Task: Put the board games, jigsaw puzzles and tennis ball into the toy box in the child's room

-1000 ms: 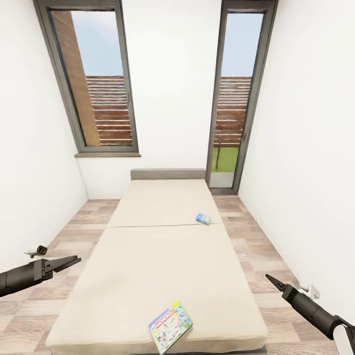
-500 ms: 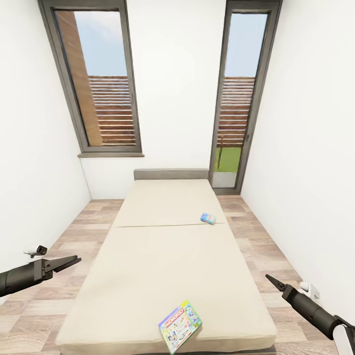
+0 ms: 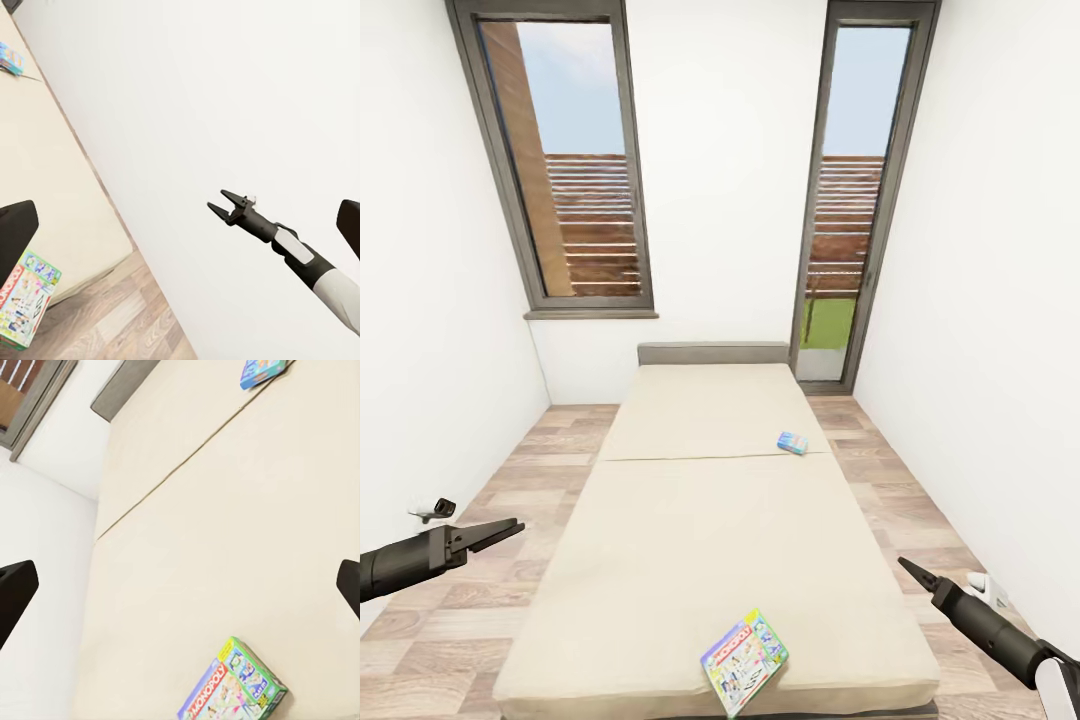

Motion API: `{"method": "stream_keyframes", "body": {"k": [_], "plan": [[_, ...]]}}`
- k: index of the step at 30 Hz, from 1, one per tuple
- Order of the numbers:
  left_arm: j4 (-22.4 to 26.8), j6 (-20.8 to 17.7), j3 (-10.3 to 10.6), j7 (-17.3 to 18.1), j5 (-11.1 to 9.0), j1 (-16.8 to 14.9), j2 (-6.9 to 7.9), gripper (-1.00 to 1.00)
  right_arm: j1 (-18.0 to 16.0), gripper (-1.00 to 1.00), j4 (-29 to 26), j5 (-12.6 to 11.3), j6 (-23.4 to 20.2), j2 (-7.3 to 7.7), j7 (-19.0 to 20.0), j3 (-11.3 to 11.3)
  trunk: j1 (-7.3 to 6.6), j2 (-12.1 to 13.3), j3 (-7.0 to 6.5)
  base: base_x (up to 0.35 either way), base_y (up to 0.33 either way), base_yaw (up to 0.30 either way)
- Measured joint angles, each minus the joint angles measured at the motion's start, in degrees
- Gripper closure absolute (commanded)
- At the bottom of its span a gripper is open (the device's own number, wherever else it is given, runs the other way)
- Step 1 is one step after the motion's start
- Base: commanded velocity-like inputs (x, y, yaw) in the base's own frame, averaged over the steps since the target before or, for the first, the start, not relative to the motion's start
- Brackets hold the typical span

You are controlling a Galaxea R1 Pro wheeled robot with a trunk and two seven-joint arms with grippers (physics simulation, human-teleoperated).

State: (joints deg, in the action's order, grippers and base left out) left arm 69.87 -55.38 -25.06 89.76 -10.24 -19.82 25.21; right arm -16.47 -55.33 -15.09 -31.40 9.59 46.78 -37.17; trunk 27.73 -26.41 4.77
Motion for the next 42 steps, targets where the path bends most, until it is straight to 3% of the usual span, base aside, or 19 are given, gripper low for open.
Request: {"method": "stream_keyframes", "body": {"k": [11, 18, 25, 34, 42], "plan": [[0.0, 0.0, 0.0, 0.0, 0.0, 0.0, 0.0, -1.0, 0.0, -1.0, 0.2, 0.2, -0.3, -0.1, -1.3, 0.2, 0.0, 0.0, 0.0, -0.055, 0.074, 0.0], [0.0, 0.0, 0.0, 0.0, 0.0, 0.0, 0.0, -1.0, -0.1, -1.0, 6.1, 0.1, -3.7, 0.05, -6.7, 0.1, 0.01, 0.0, -0.01, -0.038, 0.016, 0.0], [0.0, 0.0, 0.0, 0.0, 0.0, 0.0, 0.0, -1.0, -1.6, -1.0, 13.4, 0.0, -4.3, 0.0, -12.5, 0.0, 0.0, 0.0, 0.0, -0.069, 0.029, 0.0], [0.0, 0.0, 0.0, 0.0, 0.0, 0.0, 0.0, -1.0, -2.2, -1.0, 14.8, -0.5, -4.4, -0.75, -17.9, 0.2, 0.0, 0.0, 0.0, -0.008, 0.126, 0.0], [0.0, 0.0, 0.0, 0.0, 0.0, 0.0, -0.06, -1.0, -2.2, -1.0, 15.0, -1.0, -5.0, -0.98, -19.3, 0.1, 0.0, 0.0, 0.0, 0.0, 0.127, 0.0]]}}
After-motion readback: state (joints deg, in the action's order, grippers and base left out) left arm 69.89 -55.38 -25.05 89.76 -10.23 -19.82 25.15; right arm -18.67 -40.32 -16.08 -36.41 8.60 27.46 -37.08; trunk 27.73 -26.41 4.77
